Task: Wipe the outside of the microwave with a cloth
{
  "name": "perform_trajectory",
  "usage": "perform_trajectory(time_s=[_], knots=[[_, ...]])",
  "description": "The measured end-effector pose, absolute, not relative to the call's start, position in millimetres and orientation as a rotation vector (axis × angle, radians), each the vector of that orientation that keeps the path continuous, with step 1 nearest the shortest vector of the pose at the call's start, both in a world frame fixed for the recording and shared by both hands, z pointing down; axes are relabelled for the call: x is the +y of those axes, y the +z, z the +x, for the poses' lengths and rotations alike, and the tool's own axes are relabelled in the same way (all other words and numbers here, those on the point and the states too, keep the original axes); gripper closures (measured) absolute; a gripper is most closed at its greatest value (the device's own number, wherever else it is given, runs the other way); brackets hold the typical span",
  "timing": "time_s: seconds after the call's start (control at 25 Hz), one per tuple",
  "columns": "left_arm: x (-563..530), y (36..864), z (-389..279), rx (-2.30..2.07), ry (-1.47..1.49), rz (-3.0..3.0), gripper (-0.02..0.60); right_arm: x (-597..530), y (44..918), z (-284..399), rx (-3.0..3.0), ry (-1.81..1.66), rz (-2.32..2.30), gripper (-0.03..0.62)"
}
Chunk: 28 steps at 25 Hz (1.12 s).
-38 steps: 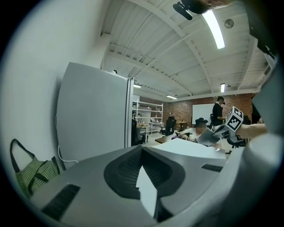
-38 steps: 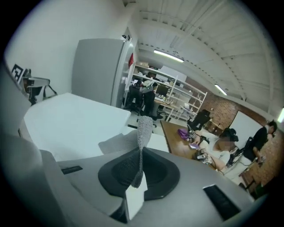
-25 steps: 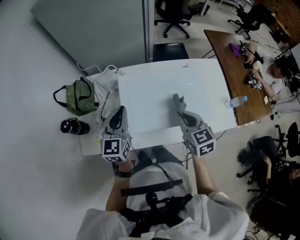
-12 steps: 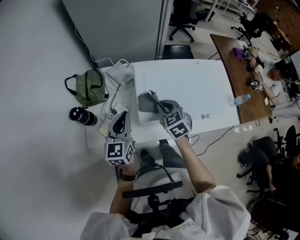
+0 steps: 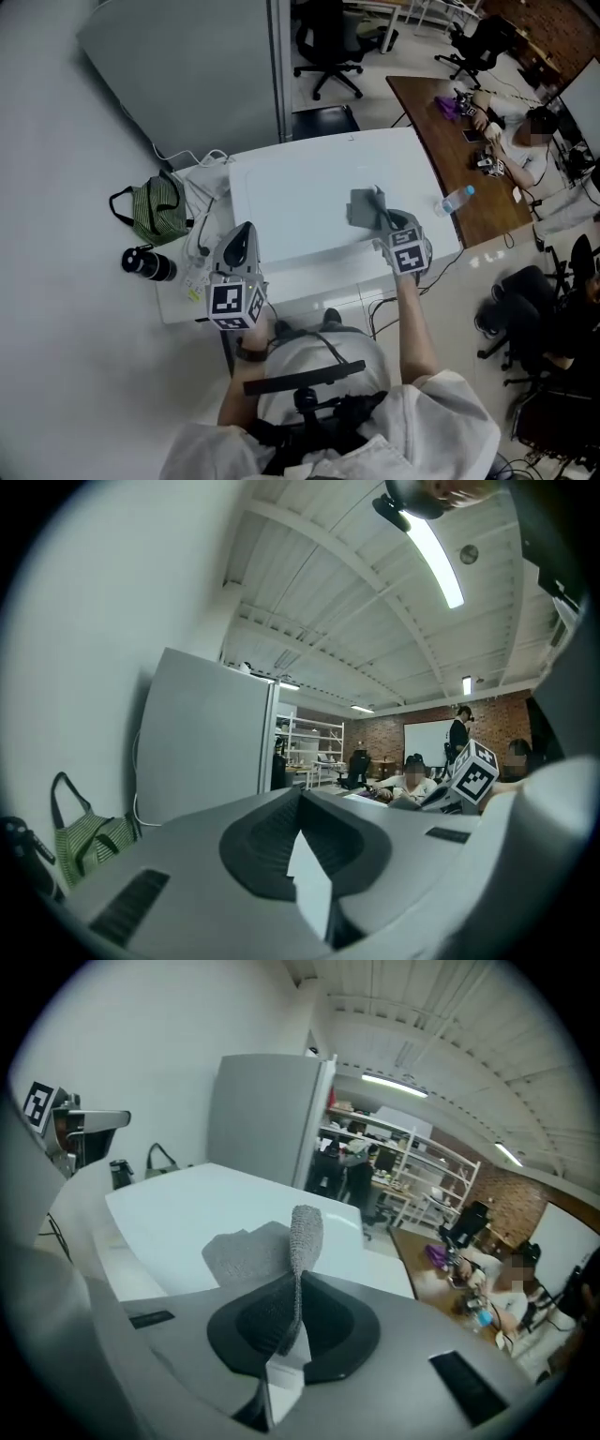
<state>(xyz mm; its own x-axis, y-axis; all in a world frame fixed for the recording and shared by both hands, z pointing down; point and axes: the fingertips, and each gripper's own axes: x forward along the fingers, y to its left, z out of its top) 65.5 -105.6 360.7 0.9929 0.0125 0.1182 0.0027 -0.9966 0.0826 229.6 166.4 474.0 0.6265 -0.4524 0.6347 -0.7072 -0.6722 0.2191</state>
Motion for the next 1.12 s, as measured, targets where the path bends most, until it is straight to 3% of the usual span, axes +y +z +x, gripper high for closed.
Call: perform_trajectory(time_s=[0.16, 0.28, 0.44, 0.68, 0.8, 0.96, 1.12], knots=[[-67.2, 358.1, 83.4, 0.093, 0.200, 3.067, 0.554, 287.2, 469.5, 260.5, -0.567, 0.776, 2.334, 0.572], [-59.5, 359.3, 87.0, 0.091, 0.206, 3.076, 0.554, 306.0, 439.7, 256.1, -0.513, 0.692, 2.356, 0.572], [-78.0, 355.7, 80.0, 0.001, 0.195, 3.090, 0.554, 182.0, 400.7, 193.2, -1.030, 0.565, 2.496, 0.572], [-105.7, 334.6, 39.5, -0.155, 0.146, 3.153, 0.554, -53.5, 405.4, 27.6, -1.864, 0.450, 2.107, 0.572], [-130.5, 339.6, 19.3, -0.246, 0.152, 3.144, 0.554, -104.8, 441.9, -4.1, -1.910, 0.438, 1.954, 0.572], [-144.9, 356.8, -1.2, -0.287, 0.197, 3.094, 0.554, -83.0, 473.8, 26.6, -1.712, 0.455, 1.980, 0.572], [-135.6, 367.4, 4.2, -0.233, 0.232, 3.082, 0.554, 15.8, 480.0, 96.6, -1.426, 0.551, 2.170, 0.572]])
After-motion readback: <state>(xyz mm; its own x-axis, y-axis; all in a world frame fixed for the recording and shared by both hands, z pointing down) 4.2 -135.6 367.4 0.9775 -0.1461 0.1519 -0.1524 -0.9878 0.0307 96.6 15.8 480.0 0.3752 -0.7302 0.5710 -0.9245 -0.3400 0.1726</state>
